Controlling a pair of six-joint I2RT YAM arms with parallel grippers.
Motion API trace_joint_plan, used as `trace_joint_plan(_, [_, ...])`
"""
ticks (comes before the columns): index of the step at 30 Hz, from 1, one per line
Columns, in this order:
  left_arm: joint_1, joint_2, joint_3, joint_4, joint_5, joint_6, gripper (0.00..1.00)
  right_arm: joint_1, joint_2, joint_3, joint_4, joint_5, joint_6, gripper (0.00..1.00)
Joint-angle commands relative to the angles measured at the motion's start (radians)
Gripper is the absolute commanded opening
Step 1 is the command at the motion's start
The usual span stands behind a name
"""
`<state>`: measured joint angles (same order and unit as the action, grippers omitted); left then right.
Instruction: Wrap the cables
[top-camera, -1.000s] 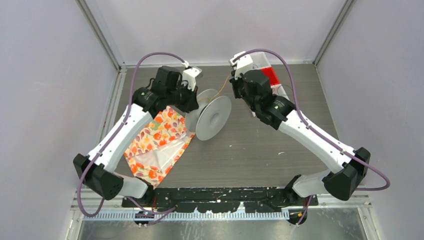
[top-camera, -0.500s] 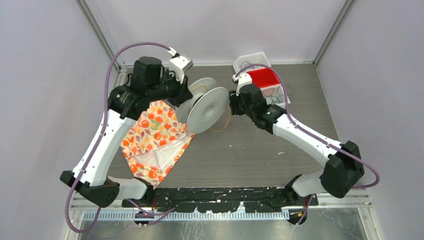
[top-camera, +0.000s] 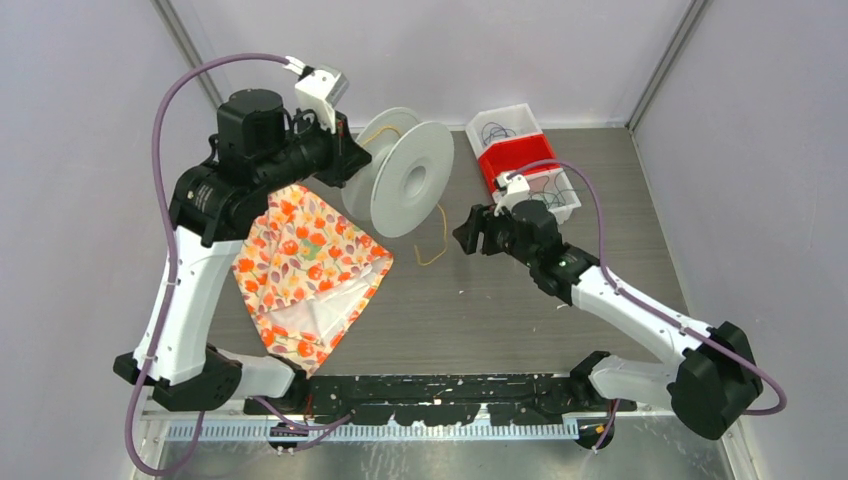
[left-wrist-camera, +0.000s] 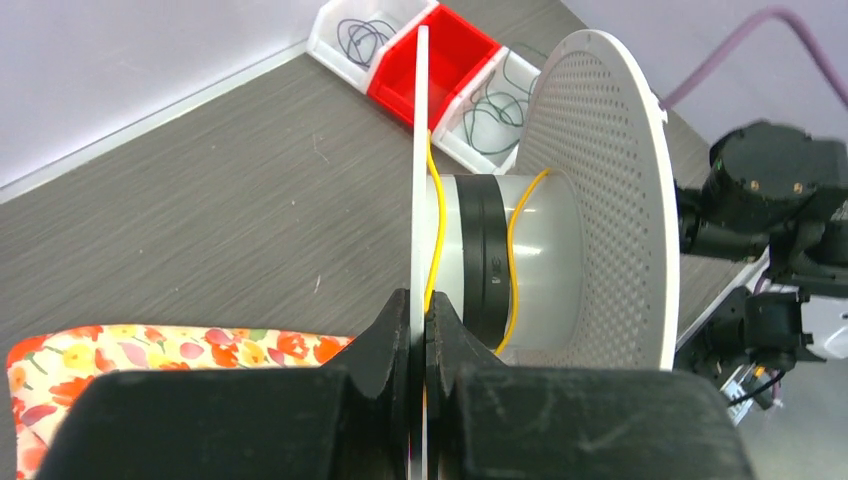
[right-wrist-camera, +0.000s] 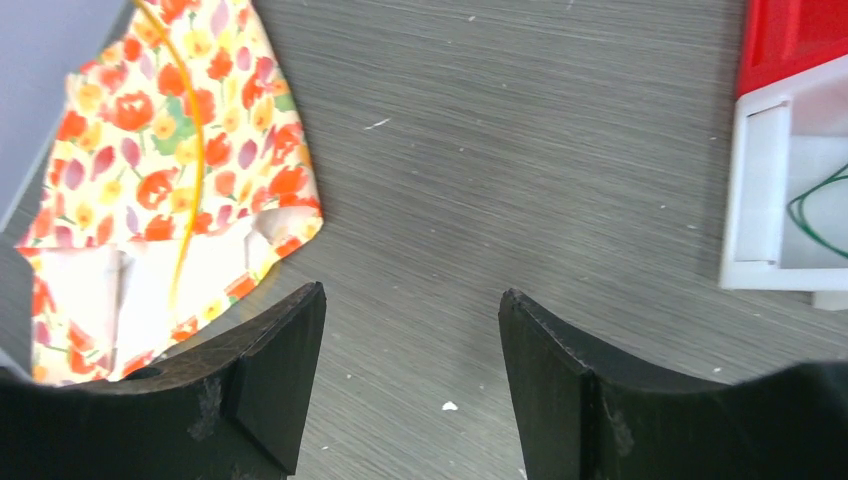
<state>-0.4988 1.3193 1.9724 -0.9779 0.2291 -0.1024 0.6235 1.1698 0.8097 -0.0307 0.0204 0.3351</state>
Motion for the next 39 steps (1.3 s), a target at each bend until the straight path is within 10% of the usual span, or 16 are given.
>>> trace_joint_plan(1, [0.005,-0.002,0.089,0.063,-0.04,-0.085,0.0,-0.001,-0.066,-0.109,0.219,-0.028,0.122,0.7])
trace_joint_plan(39, [0.005,0.035,0.203,0.245,-0.274,-0.344,0.0,0.216,0.331,-0.189,1.023,0.33,0.354,0.73])
